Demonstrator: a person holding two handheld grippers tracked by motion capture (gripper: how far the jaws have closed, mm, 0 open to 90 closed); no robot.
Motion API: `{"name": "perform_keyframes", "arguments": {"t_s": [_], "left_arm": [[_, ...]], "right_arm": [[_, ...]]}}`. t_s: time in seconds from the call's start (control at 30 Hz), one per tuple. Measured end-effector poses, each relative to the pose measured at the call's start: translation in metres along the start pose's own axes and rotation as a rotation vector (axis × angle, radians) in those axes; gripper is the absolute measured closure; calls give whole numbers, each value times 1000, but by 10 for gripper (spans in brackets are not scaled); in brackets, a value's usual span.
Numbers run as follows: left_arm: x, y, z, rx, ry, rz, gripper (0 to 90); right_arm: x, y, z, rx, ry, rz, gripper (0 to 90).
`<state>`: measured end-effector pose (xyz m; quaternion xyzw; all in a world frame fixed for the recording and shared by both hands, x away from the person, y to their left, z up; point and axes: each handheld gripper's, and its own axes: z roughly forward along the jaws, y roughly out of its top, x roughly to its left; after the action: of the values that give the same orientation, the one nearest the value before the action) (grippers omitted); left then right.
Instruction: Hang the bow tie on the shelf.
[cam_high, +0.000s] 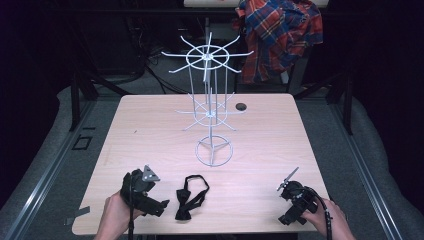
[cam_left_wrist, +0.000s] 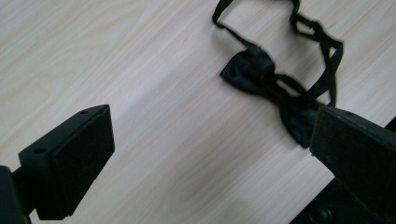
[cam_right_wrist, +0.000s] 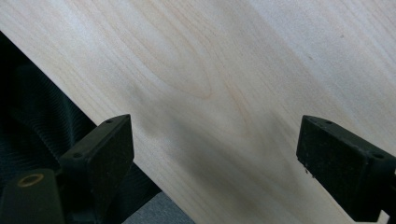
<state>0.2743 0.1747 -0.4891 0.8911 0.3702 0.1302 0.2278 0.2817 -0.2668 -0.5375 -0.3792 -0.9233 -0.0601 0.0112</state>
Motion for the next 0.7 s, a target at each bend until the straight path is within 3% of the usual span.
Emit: {"name": "perform_keyframes", "arguments": {"t_s": [0.07, 0.17, 0.23, 0.27, 0.5, 0.63, 0.7], "left_arm": [[-4, 6, 1, -21, 5, -5, 0], [-8, 14, 4, -28, -1, -1, 0], [-10, 17, 6, -27, -6, 6, 0], [-10, 18, 7, -26, -12, 6, 0], [-14, 24, 13, -17, -24, 11, 0], [-20, 27, 20, -13, -39, 18, 0], [-23, 29, 23, -3, -46, 27, 0]], "right_arm": [[1, -1, 0, -15, 1, 19, 106], [2, 0, -2, -23, -13, 10, 106], [1, -1, -2, -51, 1, 14, 106], [2, 0, -3, -38, -16, 10, 106], [1, 0, -1, -42, -10, 16, 106], [1, 1, -2, -15, -11, 0, 106], [1, -1, 0, -41, -10, 20, 106]]}}
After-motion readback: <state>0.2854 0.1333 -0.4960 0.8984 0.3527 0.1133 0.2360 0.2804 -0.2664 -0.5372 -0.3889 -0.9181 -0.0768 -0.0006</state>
